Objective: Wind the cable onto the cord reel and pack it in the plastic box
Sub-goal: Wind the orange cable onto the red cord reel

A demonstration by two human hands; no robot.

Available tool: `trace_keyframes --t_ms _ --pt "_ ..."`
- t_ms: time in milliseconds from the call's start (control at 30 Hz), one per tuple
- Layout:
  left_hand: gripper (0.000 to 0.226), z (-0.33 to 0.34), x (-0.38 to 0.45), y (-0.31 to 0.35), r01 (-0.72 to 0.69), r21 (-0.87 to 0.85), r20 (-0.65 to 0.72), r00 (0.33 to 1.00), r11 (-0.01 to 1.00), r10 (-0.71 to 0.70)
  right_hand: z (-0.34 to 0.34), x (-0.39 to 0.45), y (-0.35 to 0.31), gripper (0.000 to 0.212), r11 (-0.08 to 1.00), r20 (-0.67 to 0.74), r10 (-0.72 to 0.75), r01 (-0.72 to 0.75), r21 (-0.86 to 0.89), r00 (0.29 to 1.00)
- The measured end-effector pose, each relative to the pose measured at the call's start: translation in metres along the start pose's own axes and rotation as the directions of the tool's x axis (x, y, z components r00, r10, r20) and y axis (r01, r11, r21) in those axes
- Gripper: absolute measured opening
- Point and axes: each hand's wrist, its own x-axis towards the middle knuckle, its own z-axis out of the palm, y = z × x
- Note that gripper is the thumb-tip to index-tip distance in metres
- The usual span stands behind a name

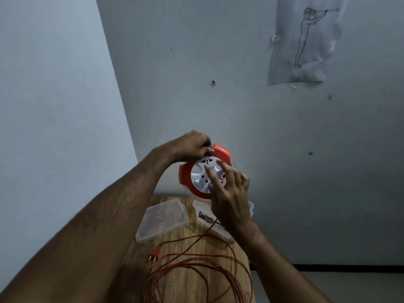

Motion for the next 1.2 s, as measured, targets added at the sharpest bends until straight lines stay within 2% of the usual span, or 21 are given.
trace_keyframes --t_ms 100,200,367,500,600,700,800,967,1033,1133,1200 --pt "0.029 -0.005 0.001 -0.008 -0.043 -0.016 0.001 0.999 0.999 0.043 0.001 0.006 -0.005 0.078 0.988 0.139 -0.031 0.052 -0.147 0.990" --pt "0.029 -0.011 0.001 -0.020 -0.087 -0.028 0.015 0.996 0.996 0.087 0.001 0.015 -0.013 0.080 0.964 0.211 -0.076 0.126 -0.234 0.974" --pt "0.030 -0.013 0.003 -0.034 -0.154 -0.081 0.005 0.988 0.985 0.155 0.007 0.038 -0.024 0.067 0.938 0.169 -0.087 0.138 -0.318 0.982" --pt "0.034 -0.013 0.003 -0.046 -0.184 -0.113 -0.030 0.983 0.976 0.182 0.012 0.055 -0.035 0.062 0.972 0.094 -0.014 0.036 -0.232 0.995" --pt "0.037 -0.010 0.001 -0.055 -0.180 -0.158 -0.057 0.983 0.971 0.173 0.019 0.063 -0.048 0.054 0.978 0.034 0.187 -0.182 -0.101 0.982" --pt "0.036 -0.005 0.000 -0.062 -0.199 -0.147 -0.089 0.978 0.969 0.188 0.025 0.066 -0.064 0.058 0.912 0.008 0.406 -0.406 0.052 0.914" --pt "0.038 -0.001 -0.003 -0.071 -0.212 -0.156 -0.129 0.973 0.965 0.193 0.030 0.068 -0.078 0.049 0.810 0.002 0.574 -0.568 0.145 0.819" --pt "0.042 0.004 -0.006 -0.078 -0.255 -0.146 -0.201 0.954 0.956 0.224 0.040 0.066 -0.094 0.030 0.789 -0.035 0.600 -0.583 0.192 0.800" --pt "0.043 0.006 -0.008 -0.077 -0.274 -0.156 -0.230 0.944 0.949 0.235 0.040 0.069 -0.096 0.026 0.762 -0.067 0.634 -0.606 0.230 0.771" --pt "0.042 0.008 -0.011 -0.072 -0.317 -0.192 -0.290 0.923 0.929 0.255 0.032 0.079 -0.097 0.015 0.616 -0.099 0.773 -0.704 0.353 0.627" --pt "0.042 0.007 -0.012 -0.067 -0.327 -0.198 -0.307 0.916 0.924 0.259 0.029 0.086 -0.098 0.014 0.452 -0.039 0.872 -0.771 0.449 0.488"
